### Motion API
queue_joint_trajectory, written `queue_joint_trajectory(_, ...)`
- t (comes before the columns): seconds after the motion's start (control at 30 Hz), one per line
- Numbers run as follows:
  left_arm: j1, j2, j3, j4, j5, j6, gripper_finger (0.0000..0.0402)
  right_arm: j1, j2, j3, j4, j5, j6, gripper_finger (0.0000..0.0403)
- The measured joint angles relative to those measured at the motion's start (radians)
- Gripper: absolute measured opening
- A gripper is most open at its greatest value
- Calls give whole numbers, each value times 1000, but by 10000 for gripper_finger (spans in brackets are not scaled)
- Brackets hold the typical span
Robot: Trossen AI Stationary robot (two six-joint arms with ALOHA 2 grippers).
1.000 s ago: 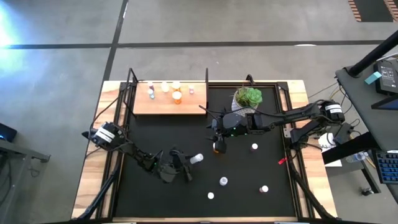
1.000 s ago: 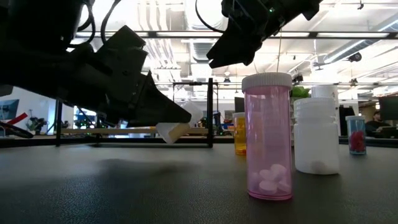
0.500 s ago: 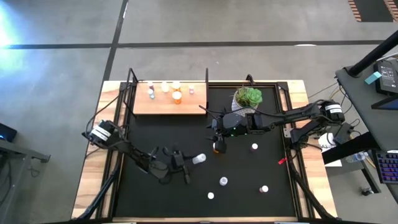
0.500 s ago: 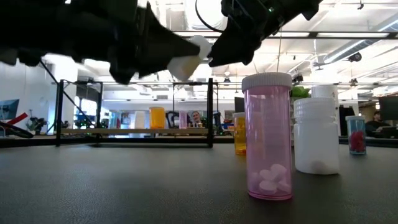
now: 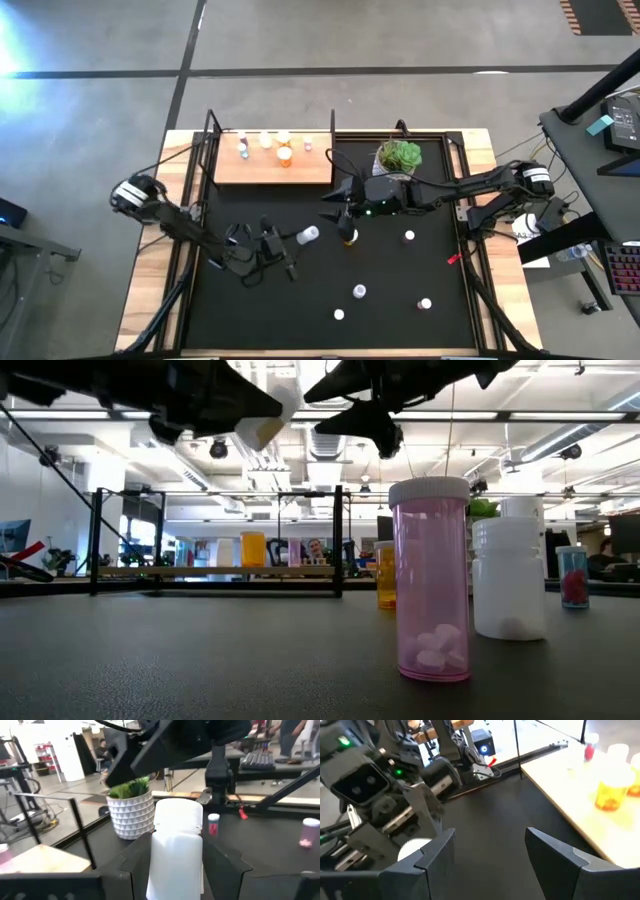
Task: Pick and place medicine bottles onto shelf by color
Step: Put the bottom left white pill bottle on the shelf aligned with the other white pill bottle
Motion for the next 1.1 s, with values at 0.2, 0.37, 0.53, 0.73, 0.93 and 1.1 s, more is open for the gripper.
queue_joint_trajectory(0.2, 0, -91, -25, -104, -8, -19, 139, 2, 0, 0, 7, -2, 5, 228)
queue_joint_trajectory(0.37, 0, -101, -40, -104, -3, -20, 139, 2, 0, 0, 94, -2, 4, 228)
queue_joint_trajectory(0.53, 0, -100, -45, -105, -3, -21, 139, 2, 0, 0, 131, -10, 4, 228)
queue_joint_trajectory(0.73, 3, -100, -45, -106, 1, -19, 139, 2, 0, 0, 106, -54, 4, 228)
queue_joint_trajectory(0.93, 7, -100, -45, -105, 30, 8, 139, 8, 0, 0, 94, -192, 54, 228)
queue_joint_trajectory(1.1, 18, -95, -39, -106, 161, 9, 139, 31, 0, 0, 62, -224, 27, 228)
